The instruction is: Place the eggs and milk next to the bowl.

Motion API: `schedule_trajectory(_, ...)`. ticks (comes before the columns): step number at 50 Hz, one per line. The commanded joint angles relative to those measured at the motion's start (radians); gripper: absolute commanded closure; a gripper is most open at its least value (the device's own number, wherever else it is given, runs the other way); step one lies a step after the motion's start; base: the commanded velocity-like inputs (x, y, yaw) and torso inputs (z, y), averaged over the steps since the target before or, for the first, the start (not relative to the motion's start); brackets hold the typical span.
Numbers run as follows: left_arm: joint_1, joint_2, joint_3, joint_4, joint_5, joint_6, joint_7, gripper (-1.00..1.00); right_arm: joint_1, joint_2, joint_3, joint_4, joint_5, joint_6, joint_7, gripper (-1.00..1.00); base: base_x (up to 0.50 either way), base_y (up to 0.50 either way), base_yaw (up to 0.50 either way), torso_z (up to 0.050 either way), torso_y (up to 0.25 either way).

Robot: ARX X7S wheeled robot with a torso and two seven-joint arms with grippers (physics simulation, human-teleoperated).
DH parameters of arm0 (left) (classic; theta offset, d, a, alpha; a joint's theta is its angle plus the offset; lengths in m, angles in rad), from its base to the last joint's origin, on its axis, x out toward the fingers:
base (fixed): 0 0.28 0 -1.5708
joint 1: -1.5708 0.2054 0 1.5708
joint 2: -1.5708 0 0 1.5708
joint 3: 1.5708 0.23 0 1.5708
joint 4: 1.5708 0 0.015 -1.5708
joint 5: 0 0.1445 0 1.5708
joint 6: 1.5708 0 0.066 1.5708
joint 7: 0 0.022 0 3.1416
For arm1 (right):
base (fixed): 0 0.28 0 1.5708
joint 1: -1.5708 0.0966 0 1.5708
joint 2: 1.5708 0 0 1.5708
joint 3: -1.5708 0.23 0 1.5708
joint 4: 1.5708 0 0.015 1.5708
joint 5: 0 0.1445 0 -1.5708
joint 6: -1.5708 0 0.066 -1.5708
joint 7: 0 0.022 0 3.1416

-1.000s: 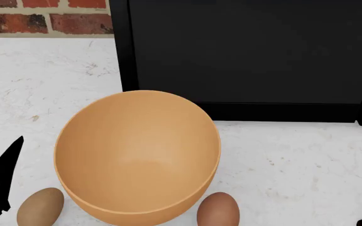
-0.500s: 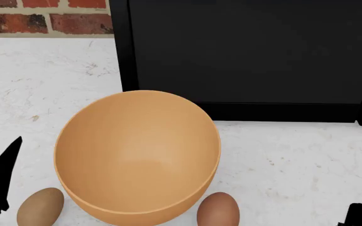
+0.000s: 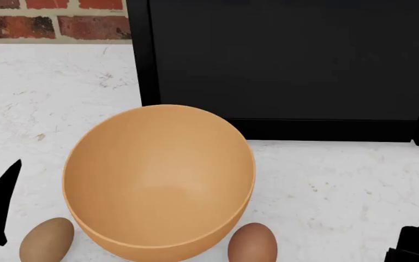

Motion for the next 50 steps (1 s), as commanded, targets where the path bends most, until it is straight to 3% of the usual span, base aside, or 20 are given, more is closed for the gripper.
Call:
schedule_trajectory(1, 0.007, -0.005, -0.003, 0.005, -0.001, -0.001, -0.003, -1.0, 0.014, -0.002, -0.026, 0.056, -0.027, -0.026, -0.009, -1.0, 0.0, 0.0, 0.0, 0.0, 0.0)
schedule_trajectory(50, 0.004, -0.007, 0.009, 0.002, 0.01, -0.008, -0.012, -1.0, 0.073, 0.0, -0.095, 0.198, -0.084, -0.082, -0.033, -1.0, 0.0, 0.0, 0.0, 0.0, 0.0)
